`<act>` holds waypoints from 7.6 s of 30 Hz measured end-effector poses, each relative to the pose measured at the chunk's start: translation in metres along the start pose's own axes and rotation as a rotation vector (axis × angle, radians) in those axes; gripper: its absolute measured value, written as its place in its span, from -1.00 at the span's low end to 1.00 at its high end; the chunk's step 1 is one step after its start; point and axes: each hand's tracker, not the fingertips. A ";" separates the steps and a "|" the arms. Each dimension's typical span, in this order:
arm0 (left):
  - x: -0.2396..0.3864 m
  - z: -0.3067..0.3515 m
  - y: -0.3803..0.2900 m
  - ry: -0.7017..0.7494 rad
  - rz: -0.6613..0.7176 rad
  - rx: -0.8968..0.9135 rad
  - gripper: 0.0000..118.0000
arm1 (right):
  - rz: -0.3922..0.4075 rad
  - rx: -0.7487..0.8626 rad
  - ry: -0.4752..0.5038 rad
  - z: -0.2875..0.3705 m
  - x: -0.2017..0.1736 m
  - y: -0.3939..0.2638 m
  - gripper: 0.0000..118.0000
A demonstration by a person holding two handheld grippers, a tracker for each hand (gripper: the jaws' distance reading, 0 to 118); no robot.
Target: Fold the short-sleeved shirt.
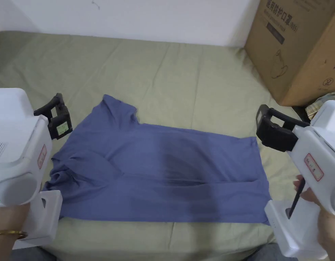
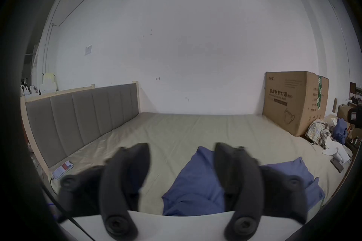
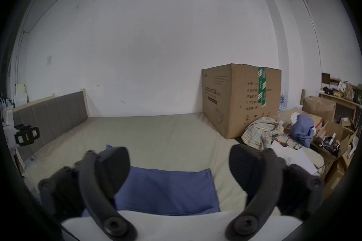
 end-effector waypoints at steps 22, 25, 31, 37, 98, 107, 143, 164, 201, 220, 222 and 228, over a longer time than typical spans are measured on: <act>0.009 -0.168 0.026 -0.167 0.010 -0.370 -0.75 | -0.014 -0.080 0.002 -0.045 -0.006 -0.012 -1.00; 0.015 -0.226 0.027 -0.192 -0.010 -0.522 0.25 | -0.014 -0.103 0.004 -0.064 -0.005 -0.014 -1.00; 0.022 -0.325 -0.014 -0.143 -0.040 -0.769 1.00 | -0.025 -0.163 -0.015 -0.102 -0.001 -0.025 -1.00; 0.021 -0.392 -0.076 -0.095 -0.048 -0.990 0.96 | -0.001 -0.228 -0.048 -0.128 -0.014 -0.035 -1.00; -0.034 -0.262 -0.015 -0.246 0.211 -0.682 -1.00 | -0.033 -0.694 -0.086 -0.279 0.098 -0.018 -0.96; -0.078 -0.160 -0.029 -0.254 0.306 -0.632 -1.00 | -0.072 -0.620 -0.060 -0.168 0.105 -0.025 -0.96; -0.012 0.034 0.007 -0.053 -0.034 0.036 0.93 | 0.088 0.025 0.032 0.029 0.002 0.007 0.91; -0.018 0.027 -0.010 -0.135 0.016 -0.043 -1.00 | 0.026 0.000 0.039 0.022 -0.012 -0.020 -1.00; -0.120 -0.114 -0.180 -0.377 0.782 -0.916 -0.11 | 0.071 -0.170 -0.002 -0.007 -0.043 -0.034 -1.00; 0.033 -0.032 -0.037 -0.307 -0.090 -0.652 -0.86 | 0.039 -0.138 0.040 0.001 -0.016 -0.037 -1.00; 0.058 -0.026 -0.029 -0.354 -0.105 -0.652 -0.86 | 0.027 -0.133 0.041 0.004 -0.009 -0.038 -1.00; 0.143 -0.036 -0.049 -0.480 -0.182 -0.716 -0.86 | -0.018 -0.117 0.017 0.018 0.013 -0.042 -1.00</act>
